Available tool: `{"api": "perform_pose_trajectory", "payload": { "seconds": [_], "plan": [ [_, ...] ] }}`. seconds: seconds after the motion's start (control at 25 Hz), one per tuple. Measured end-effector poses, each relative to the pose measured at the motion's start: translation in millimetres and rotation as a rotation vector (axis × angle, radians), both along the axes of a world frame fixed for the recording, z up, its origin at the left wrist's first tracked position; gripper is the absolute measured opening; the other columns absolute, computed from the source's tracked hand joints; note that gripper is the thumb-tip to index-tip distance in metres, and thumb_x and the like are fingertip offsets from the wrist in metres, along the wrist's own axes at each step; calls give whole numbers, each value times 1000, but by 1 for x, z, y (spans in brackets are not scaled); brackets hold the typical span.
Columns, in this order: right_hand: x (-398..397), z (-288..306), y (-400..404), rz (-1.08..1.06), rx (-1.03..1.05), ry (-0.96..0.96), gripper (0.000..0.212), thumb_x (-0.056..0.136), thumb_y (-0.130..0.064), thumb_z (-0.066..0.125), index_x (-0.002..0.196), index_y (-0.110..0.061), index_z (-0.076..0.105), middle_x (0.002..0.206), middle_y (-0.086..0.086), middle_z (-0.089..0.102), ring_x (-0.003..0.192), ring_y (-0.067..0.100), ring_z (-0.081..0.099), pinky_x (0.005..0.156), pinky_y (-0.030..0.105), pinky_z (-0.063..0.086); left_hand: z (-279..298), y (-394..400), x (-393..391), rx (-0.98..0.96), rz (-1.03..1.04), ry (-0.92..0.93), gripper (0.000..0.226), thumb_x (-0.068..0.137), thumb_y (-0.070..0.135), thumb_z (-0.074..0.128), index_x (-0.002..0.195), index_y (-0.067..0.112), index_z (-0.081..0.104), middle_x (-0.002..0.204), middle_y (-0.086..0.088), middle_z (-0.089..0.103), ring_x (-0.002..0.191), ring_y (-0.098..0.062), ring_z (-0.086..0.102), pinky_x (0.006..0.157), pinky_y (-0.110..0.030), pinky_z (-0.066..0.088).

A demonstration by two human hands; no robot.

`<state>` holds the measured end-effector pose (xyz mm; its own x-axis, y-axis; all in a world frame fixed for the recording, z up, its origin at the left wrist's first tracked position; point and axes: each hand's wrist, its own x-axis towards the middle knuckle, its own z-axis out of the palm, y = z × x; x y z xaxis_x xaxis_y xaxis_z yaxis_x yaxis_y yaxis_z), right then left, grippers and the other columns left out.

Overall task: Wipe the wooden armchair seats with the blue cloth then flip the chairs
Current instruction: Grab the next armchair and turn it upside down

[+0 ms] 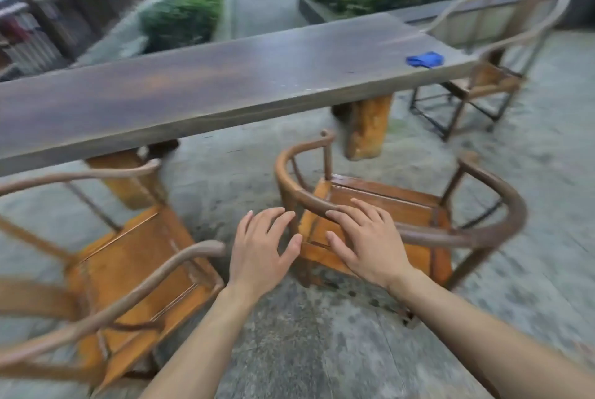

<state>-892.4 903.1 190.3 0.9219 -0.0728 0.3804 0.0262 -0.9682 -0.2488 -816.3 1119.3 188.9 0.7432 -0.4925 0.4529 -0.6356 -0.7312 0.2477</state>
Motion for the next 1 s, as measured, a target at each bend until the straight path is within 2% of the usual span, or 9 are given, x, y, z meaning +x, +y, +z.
{"api": "perform_pose_trajectory", "payload": {
  "seconds": [0.12, 0.24, 0.4, 0.52, 0.72, 1.0],
  "plan": [
    [-41, -7, -13, -229, 0, 60, 47, 95, -55, 40, 122, -28, 67, 125, -5, 69, 130, 27, 55, 99, 43, 44, -16, -24, 13, -5, -207, 35, 43, 94, 47, 47, 125, 22, 65, 129, 2, 64, 123, -18, 58, 116, -46, 34],
    [-78, -17, -25, -415, 20, 119, 52, 96, -57, 35, 126, -28, 65, 131, -6, 66, 133, 25, 52, 101, 46, 44, -30, -40, 11, 28, -349, 95, 45, 96, 47, 44, 127, 22, 64, 132, 2, 63, 127, -17, 55, 120, -43, 29],
    [-102, -61, -42, -534, 68, 123, 55, 96, -57, 32, 130, -25, 62, 134, -3, 63, 130, 23, 53, 101, 45, 44, -69, -55, 10, 72, -437, 120, 46, 97, 47, 43, 127, 19, 65, 132, 1, 64, 127, -17, 55, 121, -35, 22],
    [-95, -131, -60, -566, 105, 153, 53, 96, -53, 36, 134, -23, 57, 134, -1, 61, 127, 23, 53, 96, 43, 45, -139, -65, 22, 164, -431, 171, 49, 97, 49, 41, 129, 20, 64, 134, 1, 62, 129, -18, 54, 122, -39, 25],
    [-63, -281, -99, -535, 65, 125, 51, 96, -50, 39, 134, -22, 57, 137, 1, 59, 129, 23, 52, 95, 42, 46, -293, -105, 65, 243, -375, 149, 48, 96, 47, 44, 127, 17, 65, 133, -4, 63, 127, -24, 55, 117, -46, 34],
    [-24, -469, -166, -551, -67, 161, 58, 96, -55, 30, 135, -21, 57, 135, 3, 62, 128, 27, 54, 94, 45, 47, -465, -162, 126, 331, -290, 89, 54, 94, 52, 35, 130, 19, 59, 135, -8, 60, 123, -33, 56, 105, -47, 44]
  ]
}}
